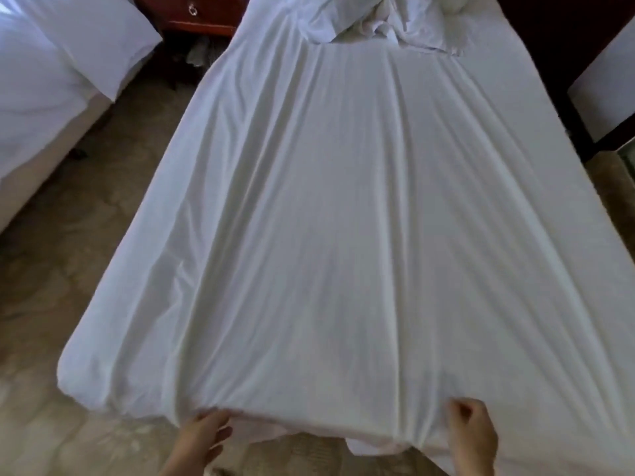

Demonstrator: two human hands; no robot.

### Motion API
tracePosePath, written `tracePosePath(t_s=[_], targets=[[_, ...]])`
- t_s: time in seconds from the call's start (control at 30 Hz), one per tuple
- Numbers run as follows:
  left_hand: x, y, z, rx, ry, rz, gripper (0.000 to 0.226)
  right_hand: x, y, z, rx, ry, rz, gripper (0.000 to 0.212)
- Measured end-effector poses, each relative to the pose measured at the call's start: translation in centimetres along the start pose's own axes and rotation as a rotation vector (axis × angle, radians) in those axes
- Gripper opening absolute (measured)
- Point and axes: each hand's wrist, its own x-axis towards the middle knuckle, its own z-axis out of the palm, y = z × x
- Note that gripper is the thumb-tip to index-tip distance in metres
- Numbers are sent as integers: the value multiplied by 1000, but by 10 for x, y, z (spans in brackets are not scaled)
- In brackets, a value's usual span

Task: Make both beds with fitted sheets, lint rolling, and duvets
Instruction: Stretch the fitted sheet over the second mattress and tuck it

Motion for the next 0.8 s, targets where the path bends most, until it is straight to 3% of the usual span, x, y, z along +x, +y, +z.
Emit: tracePosePath(t_s=[0.03,0.1,0.2,0.27,0.4,0.53,0.67,0.8], targets=[[9,14,-35,7,75,11,10,-11,-11,24,-99,-14,-17,18],[31,39,-101,39,199,48,13,-65,-35,91,-171,-208,-49,3],[57,72,-172,145,324,178,18,-122,-53,171,-298,-304,-167,6],[72,94,-196,205,337,225,18,-151,-67,206,-332,-408,-248,8],[114,129,-206,342,269,322,52,-185,-90,250,-377,-505,-304,11],[132,154,-215,466,344,267,25,-197,-102,275,-398,-487,-268,11],[132,172,-232,688,250,361,19,-205,-123,301,-452,-438,-252,17],[142,176,-239,609,177,374,16,-213,-139,332,-475,-413,-237,15]])
